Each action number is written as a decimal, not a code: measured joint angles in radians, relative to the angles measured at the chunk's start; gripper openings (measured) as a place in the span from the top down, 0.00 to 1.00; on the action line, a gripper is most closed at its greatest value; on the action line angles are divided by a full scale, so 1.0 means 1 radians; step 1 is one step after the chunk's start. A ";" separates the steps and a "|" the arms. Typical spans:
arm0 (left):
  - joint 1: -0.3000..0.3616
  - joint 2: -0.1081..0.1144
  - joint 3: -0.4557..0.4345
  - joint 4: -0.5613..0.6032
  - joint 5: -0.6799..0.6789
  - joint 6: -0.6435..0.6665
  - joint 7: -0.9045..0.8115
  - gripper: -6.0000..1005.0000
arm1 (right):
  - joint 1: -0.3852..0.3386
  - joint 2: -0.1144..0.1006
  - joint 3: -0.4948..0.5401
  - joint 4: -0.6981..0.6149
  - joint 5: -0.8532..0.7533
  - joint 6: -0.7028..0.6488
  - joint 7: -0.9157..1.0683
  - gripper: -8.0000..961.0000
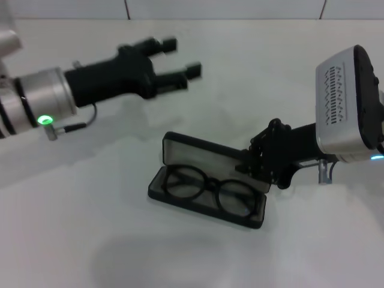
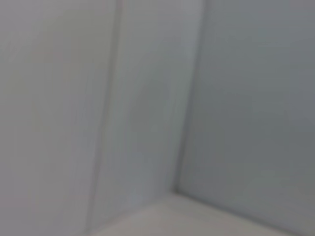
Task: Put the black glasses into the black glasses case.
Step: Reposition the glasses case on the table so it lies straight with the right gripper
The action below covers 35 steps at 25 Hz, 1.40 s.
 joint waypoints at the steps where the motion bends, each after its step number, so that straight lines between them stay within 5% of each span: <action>1: 0.000 0.000 0.000 0.000 0.000 0.000 0.000 0.12 | 0.000 0.000 0.000 -0.002 -0.004 0.010 -0.001 0.79; 6: 0.023 -0.003 -0.075 -0.006 -0.063 0.037 0.023 0.12 | -0.011 0.004 -0.003 -0.031 -0.063 0.072 -0.026 0.82; 15: 0.034 0.002 -0.084 -0.048 -0.113 0.082 0.052 0.12 | -0.005 0.005 -0.072 -0.050 -0.235 0.236 -0.105 0.83; 28: 0.035 -0.003 -0.085 -0.072 -0.114 0.084 0.092 0.12 | -0.014 0.008 -0.136 -0.001 -0.207 0.381 -0.308 0.84; 35: 0.030 -0.003 -0.084 -0.080 -0.113 0.084 0.096 0.12 | -0.015 0.005 -0.103 -0.002 -0.114 0.348 -0.301 0.83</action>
